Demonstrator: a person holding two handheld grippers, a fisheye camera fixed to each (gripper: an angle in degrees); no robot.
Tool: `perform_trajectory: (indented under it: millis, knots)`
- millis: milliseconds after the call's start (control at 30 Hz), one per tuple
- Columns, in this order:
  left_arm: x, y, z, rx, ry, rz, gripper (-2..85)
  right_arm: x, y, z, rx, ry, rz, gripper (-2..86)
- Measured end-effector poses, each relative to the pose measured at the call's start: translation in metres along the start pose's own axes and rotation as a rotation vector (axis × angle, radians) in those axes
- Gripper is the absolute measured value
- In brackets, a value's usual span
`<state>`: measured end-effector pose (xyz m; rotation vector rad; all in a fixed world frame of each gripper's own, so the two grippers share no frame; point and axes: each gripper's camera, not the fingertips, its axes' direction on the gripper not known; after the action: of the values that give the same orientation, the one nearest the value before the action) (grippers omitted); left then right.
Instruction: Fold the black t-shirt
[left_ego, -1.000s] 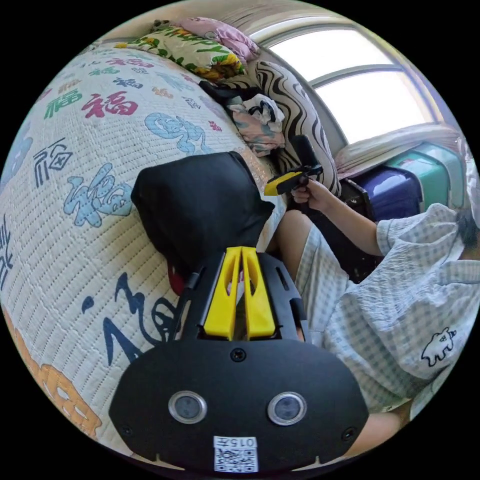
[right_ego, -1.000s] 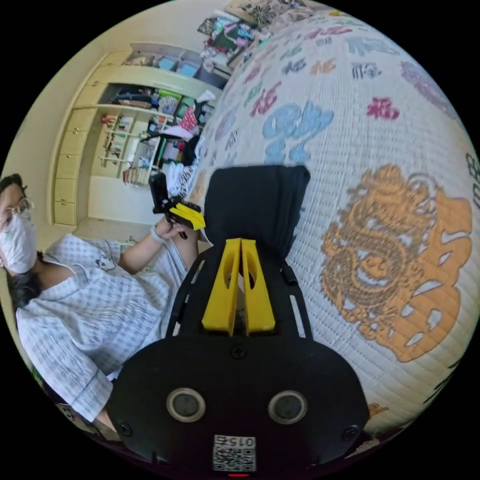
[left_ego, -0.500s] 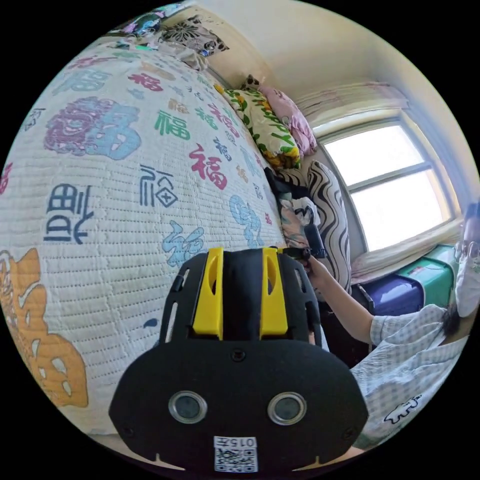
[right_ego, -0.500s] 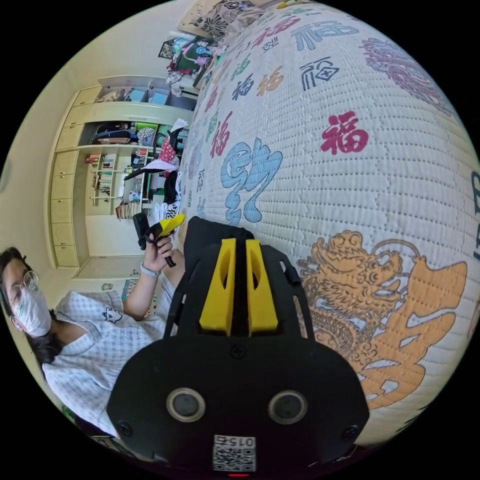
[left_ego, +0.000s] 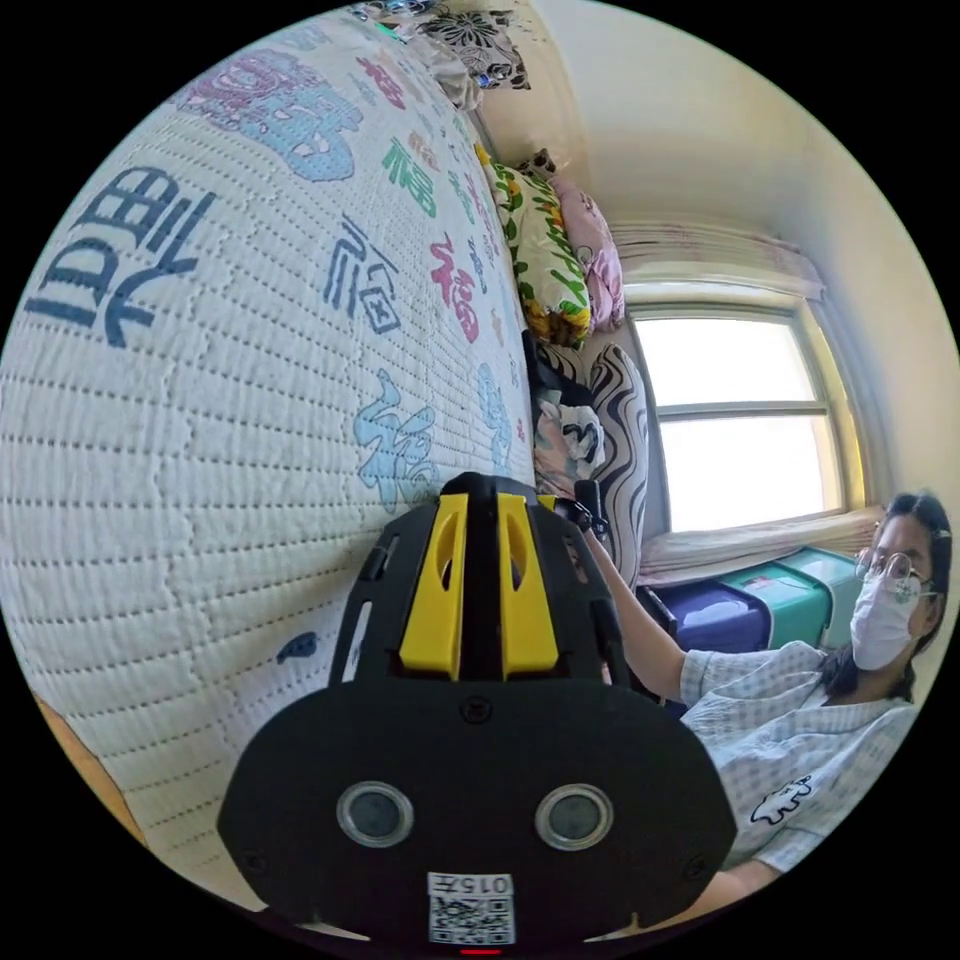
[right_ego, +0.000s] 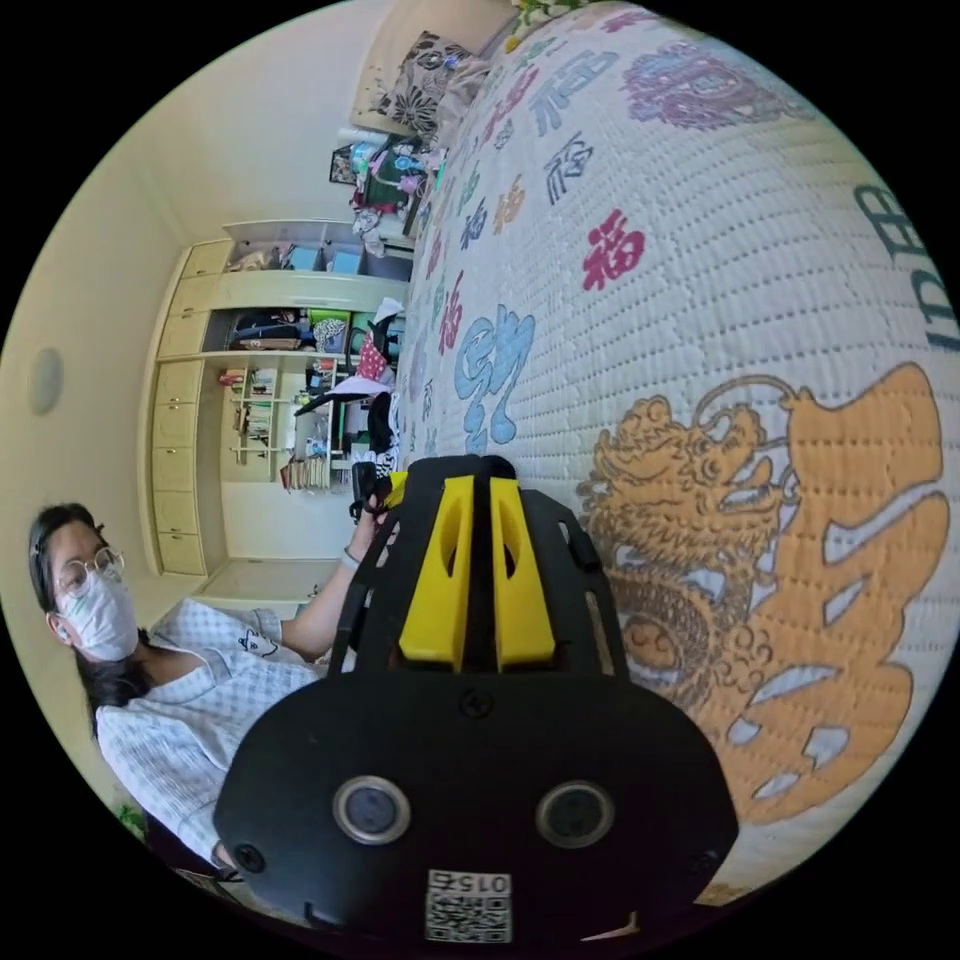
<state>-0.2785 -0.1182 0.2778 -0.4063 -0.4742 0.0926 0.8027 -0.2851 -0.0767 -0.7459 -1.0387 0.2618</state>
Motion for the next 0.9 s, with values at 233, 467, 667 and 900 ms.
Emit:
perform_trajectory:
  millis: [233, 467, 667, 900]
  knots:
    - [0.055, 0.032, -0.021, -0.221, -0.155, 0.148, 12.7, -0.025, 0.041, 0.036, -0.237, 0.154, -0.042, 9.3]
    - [0.056, 0.05, -0.022, -0.305, -0.215, 0.138, 4.7, -0.024, 0.051, 0.072, -0.253, 0.163, -0.041, 3.2]
    - [0.072, 0.056, -0.073, -0.228, -0.225, 0.136, 11.7, -0.034, 0.051, 0.071, -0.195, 0.105, -0.087, 8.3]
    - [0.064, 0.042, -0.093, -0.189, -0.115, 0.11, 15.0, -0.011, 0.014, 0.098, -0.162, -0.164, -0.096, 12.5]
